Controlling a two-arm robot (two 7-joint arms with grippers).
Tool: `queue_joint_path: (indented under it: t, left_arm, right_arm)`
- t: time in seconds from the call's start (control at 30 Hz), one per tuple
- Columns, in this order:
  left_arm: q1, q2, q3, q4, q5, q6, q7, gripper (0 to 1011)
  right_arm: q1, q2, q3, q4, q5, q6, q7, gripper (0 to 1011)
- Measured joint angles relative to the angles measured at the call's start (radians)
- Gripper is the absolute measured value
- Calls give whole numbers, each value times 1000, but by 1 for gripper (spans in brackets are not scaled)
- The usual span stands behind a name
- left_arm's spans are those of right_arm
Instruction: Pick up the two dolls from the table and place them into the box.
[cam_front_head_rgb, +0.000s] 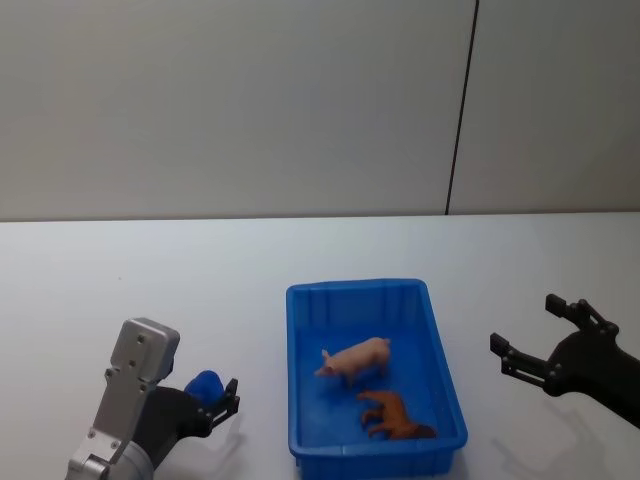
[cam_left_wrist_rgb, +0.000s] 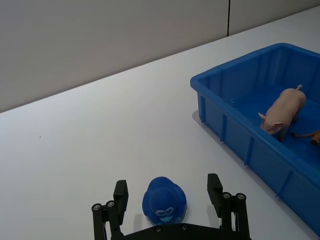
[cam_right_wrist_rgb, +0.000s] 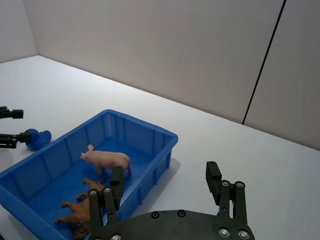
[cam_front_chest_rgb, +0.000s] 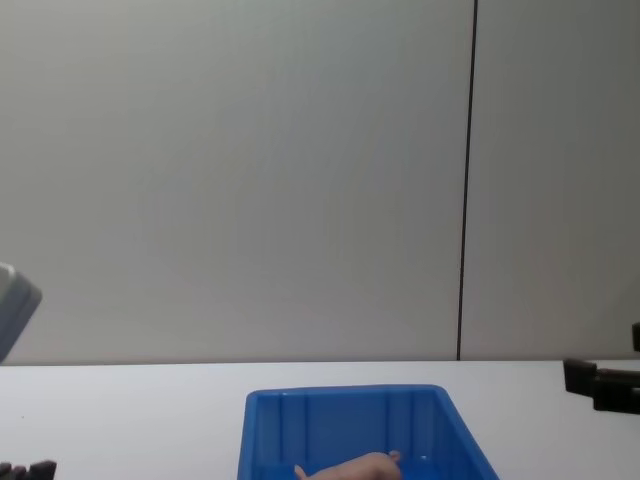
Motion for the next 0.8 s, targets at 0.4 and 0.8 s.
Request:
queue_joint_path:
  t: [0.4, 0.8]
  left_arm:
    - [-48, -39, -8, 123, -14, -29, -79, 1003]
    - [-92, -70, -13, 216, -6, -40, -143, 887]
  right_arm:
    - [-1, 1, 0, 0, 0, 0, 0, 1001]
    - [-1, 1, 0, 0, 0, 0, 0, 1001]
